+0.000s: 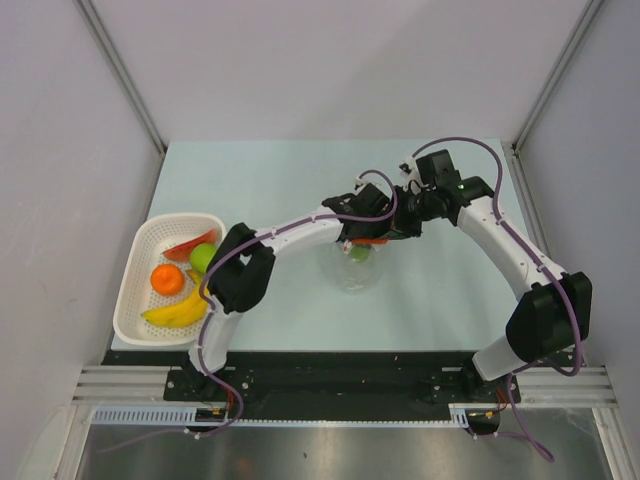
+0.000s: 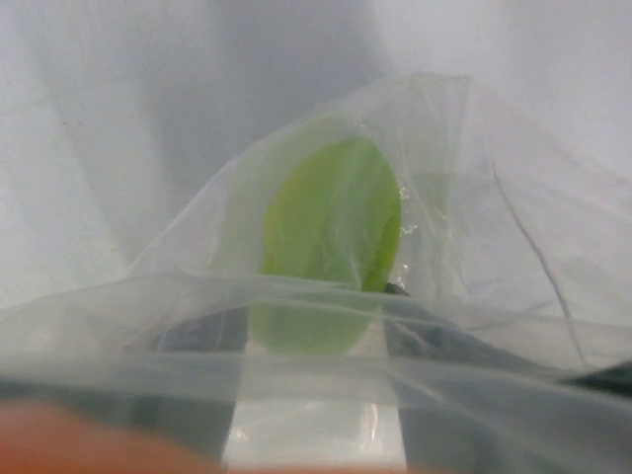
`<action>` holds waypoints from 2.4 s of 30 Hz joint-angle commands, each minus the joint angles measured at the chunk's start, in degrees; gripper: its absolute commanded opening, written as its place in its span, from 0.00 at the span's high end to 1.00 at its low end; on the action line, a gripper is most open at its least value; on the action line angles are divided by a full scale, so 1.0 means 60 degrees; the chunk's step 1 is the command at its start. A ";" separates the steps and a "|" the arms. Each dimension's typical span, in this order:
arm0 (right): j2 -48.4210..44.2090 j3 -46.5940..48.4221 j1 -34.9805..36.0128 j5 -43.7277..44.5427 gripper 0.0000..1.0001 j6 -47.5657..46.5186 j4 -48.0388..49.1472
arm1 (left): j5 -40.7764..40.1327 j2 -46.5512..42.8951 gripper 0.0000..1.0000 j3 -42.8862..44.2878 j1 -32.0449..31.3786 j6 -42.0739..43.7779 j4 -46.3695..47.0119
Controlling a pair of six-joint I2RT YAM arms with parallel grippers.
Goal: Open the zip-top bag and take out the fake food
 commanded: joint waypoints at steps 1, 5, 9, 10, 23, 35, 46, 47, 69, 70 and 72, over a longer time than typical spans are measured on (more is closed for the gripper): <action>-0.0178 0.0138 0.0306 -0.0918 1.00 -0.0312 0.0136 | 0.0170 0.0543 0.45 0.0332 0.0051 0.0063 -0.0678; -0.0207 0.0138 0.0292 -0.0875 1.00 -0.0327 0.0092 | 0.0331 0.0513 0.65 0.0112 0.0051 0.0165 -0.0502; -0.0236 0.0138 0.0277 -0.0830 1.00 -0.0342 0.0048 | 0.0243 0.0294 0.81 -0.0151 0.0051 0.0355 -0.0341; -0.0222 0.0138 0.0277 -0.0816 1.00 -0.0356 0.0048 | 0.0199 0.0207 0.84 -0.0152 0.0051 0.0370 -0.0384; -0.0266 0.0138 0.0277 -0.0699 1.00 -0.0327 -0.0055 | 0.0286 -0.0936 1.00 -0.0854 0.0051 0.0620 -0.0223; -0.0280 0.0138 0.0642 0.0487 1.00 -0.0707 0.0047 | 0.1927 -0.3353 1.00 -0.1793 0.0022 0.0547 -0.0076; -0.0383 0.0138 0.0497 0.0183 1.00 -0.0416 0.0018 | 0.1944 -0.2988 0.78 -0.1587 0.0095 0.0254 -0.0384; -0.0397 0.0138 0.0424 -0.0458 1.00 -0.0328 0.0018 | 0.1826 -0.3002 0.75 -0.1805 0.0095 0.0166 -0.0181; -0.0236 0.0065 0.0277 -0.0963 1.00 -0.0458 -0.0933 | 0.1518 -0.2520 0.25 -0.2906 -0.0462 0.0004 0.0582; -0.0251 0.0050 0.0277 -0.0933 1.00 -0.0473 -0.0963 | 0.1488 -0.2403 0.25 -0.2891 -0.0476 0.0019 0.0568; -0.0324 -0.0008 0.0291 -0.0947 1.00 -0.0444 -0.0963 | 0.1473 -0.2140 0.25 -0.2774 -0.0476 0.0004 0.0611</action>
